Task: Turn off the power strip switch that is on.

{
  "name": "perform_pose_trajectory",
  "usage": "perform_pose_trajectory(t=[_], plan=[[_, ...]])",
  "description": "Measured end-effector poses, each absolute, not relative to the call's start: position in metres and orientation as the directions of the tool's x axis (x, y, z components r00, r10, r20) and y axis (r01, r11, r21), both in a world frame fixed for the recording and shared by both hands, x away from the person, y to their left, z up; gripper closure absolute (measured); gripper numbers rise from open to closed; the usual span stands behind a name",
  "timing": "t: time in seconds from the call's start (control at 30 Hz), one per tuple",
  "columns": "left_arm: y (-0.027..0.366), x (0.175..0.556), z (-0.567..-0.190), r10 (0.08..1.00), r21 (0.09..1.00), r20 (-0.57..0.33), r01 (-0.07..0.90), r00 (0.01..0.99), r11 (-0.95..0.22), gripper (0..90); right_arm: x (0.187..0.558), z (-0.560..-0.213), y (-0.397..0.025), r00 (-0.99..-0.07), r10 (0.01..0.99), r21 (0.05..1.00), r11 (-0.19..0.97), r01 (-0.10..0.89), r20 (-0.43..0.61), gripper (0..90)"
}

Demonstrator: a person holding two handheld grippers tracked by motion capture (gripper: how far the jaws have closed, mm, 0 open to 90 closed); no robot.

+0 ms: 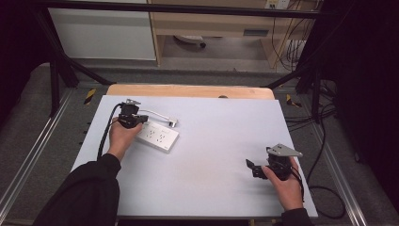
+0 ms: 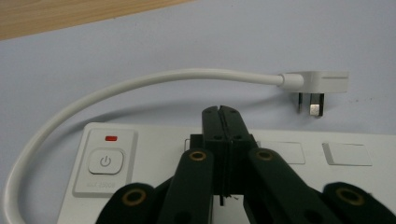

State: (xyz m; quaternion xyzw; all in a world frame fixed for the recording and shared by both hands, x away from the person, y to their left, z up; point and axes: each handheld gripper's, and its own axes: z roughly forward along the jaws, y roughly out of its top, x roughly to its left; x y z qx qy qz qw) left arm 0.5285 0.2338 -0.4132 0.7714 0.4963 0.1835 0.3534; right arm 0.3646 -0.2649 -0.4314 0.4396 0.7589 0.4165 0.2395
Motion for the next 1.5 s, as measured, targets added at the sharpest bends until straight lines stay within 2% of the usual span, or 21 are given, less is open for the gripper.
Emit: perform_pose_trajectory(t=[0.13,1.5], plan=[[0.231,0.526,-0.413,0.891,0.749,-0.062,0.61,0.45,-0.256,90.0,0.364,-0.432,-0.265,-0.501,0.866,0.84,0.266,0.472,0.007,4.1],[0.226,0.524,-0.424,0.888,0.742,-0.048,0.612,0.458,-0.275,90.0,0.365,-0.432,-0.265,-0.503,0.864,0.842,0.266,0.47,0.007,4.2]])
